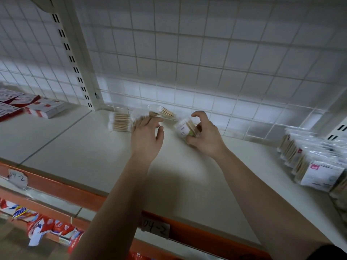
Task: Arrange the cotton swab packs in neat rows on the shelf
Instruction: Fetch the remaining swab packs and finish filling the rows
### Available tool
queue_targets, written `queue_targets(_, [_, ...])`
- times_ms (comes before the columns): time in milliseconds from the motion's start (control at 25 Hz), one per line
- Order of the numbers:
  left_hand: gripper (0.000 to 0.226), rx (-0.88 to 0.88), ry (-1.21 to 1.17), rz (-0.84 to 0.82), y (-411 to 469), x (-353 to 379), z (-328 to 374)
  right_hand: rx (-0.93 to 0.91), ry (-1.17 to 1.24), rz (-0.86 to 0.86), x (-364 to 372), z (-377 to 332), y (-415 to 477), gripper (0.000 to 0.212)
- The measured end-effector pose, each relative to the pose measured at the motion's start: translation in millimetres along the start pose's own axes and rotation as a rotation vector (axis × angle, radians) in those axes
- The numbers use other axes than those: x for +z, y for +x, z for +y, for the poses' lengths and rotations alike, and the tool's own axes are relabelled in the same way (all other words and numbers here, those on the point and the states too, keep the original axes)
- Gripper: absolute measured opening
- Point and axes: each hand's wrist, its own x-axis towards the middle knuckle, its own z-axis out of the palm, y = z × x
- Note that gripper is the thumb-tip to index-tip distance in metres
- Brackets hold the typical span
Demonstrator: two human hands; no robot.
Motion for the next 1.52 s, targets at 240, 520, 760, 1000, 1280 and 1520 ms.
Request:
queue_targets(240, [0.027,0.019,0.027,0.094,3.5,-10.4,2.9,0.002,0.099,-0.003,-13.8,9.9,-16.1,0.062])
queue_targets(520, [0.055,-0.199,0.348,-0.198,33.1,-25.6,-3.2,-0.081,0.225,-0.092,-37.7,7.5,-28.9,0.05])
queue_targets(760, [0.045,-0.167,0.252,-0.203,38.8,-26.4,-6.2,0.056,0.459,-0.073,-46.8,13.6,-37.0,0.037])
queue_targets(1000, [0.041,-0.123,0.098,-0.158,24.6,-38.4,11.3,0.172,0.552,-0.017,-55.2,19.4,-48.3,0.026])
queue_targets(1280, [0.04,0.047,-0.115,-0.165,2.1,-31.4,57.7,0.222,0.769,-0.02,-76.2,17.5,-76.7,0.044])
queue_targets(1520, [0.027,0.152,-0.281,-0.199,-9.6,-21.5,116.9,0.189,0.824,0.108,-114.9,18.0,-115.1,0.04])
